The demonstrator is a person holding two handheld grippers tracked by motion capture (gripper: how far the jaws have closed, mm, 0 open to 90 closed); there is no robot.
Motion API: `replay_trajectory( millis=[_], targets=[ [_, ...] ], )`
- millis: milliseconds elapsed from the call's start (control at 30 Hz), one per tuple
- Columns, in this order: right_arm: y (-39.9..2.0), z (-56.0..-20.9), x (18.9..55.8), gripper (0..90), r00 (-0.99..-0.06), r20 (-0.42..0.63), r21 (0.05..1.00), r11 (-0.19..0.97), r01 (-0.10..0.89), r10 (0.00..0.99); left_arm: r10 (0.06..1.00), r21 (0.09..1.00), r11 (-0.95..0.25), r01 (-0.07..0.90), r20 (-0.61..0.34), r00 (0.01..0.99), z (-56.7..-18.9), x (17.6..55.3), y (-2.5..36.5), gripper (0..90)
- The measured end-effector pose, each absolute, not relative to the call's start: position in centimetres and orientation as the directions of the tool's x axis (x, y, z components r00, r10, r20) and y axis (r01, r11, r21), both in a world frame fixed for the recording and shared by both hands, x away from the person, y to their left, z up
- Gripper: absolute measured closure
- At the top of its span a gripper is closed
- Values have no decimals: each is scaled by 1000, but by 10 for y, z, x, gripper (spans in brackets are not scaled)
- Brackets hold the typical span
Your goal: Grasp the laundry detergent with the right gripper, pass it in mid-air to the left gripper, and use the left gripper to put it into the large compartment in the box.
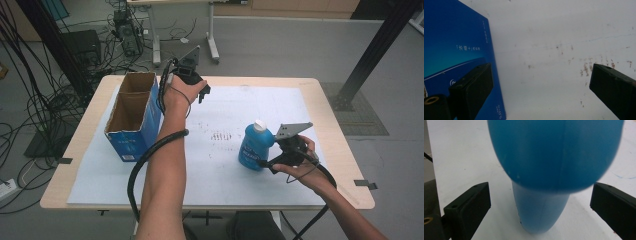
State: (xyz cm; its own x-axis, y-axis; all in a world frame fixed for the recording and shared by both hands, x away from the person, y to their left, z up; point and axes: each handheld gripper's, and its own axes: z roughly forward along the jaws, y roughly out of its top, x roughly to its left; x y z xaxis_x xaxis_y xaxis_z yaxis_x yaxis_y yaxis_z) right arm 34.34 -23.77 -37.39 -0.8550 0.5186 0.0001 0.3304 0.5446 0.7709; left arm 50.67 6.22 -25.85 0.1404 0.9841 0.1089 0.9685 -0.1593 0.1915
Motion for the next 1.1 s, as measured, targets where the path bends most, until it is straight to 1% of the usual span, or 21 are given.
replay_trajectory(
  millis=[1100],
  targets=[
    [-229, -372, 347, 26, -854, 16, 801, 505, 322, 520, 984, 200, -164, 966, 109, 145, -255, 507, 61, 58]
  ],
)
